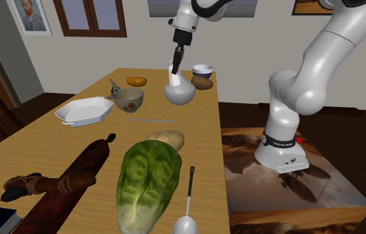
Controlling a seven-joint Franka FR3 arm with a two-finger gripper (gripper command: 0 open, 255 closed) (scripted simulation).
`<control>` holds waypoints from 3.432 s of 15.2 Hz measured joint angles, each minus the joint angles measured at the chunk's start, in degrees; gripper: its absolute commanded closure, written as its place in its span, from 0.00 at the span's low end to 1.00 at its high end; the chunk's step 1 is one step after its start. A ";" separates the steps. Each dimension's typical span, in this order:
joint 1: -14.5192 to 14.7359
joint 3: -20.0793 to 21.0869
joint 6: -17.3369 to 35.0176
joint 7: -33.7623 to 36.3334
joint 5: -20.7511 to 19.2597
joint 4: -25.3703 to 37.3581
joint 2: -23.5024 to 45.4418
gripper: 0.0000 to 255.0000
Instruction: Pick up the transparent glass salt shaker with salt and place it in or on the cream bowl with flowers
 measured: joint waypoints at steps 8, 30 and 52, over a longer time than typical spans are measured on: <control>3.55 -4.29 -1.05 -5.42 8.14 18.79 19.53 1.00; -1.77 -4.23 -5.52 -12.81 23.74 49.76 50.97 1.00; -1.58 -4.63 -5.08 -13.37 23.24 47.53 49.11 0.00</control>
